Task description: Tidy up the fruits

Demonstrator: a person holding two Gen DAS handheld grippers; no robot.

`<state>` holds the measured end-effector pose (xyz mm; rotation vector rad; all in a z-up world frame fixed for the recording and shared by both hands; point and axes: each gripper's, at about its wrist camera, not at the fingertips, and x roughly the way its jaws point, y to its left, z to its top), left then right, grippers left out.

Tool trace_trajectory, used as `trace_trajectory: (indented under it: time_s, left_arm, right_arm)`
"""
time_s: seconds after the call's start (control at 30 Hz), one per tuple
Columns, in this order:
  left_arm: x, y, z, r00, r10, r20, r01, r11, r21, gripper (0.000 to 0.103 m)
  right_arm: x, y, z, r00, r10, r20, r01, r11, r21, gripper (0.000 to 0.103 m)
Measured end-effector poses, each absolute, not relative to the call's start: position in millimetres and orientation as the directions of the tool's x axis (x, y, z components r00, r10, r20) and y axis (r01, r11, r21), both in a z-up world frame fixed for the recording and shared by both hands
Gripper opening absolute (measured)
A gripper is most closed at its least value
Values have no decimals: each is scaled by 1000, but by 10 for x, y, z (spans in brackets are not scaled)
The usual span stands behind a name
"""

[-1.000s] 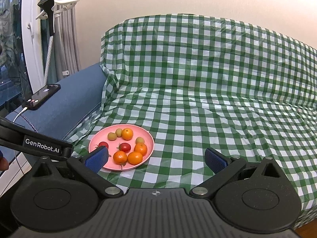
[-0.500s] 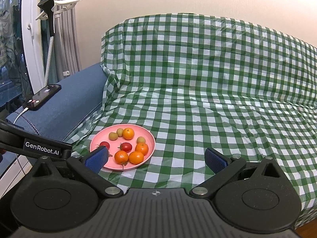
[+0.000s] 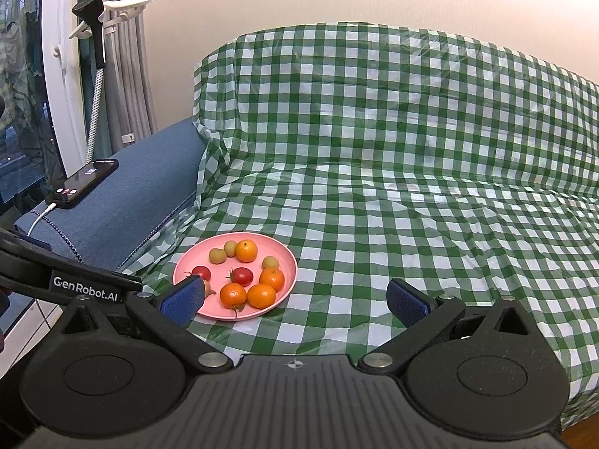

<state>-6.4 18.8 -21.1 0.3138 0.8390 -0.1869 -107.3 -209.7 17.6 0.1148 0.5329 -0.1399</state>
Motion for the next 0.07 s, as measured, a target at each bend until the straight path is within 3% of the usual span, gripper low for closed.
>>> trace_trajectory:
  time_s: [0.07]
  left_arm:
    - [-43, 194, -229, 647, -40, -762, 284, 940, 192, 103]
  right_arm:
    - [-1064, -2075, 165, 852, -98, -514, 160, 984, 78, 102]
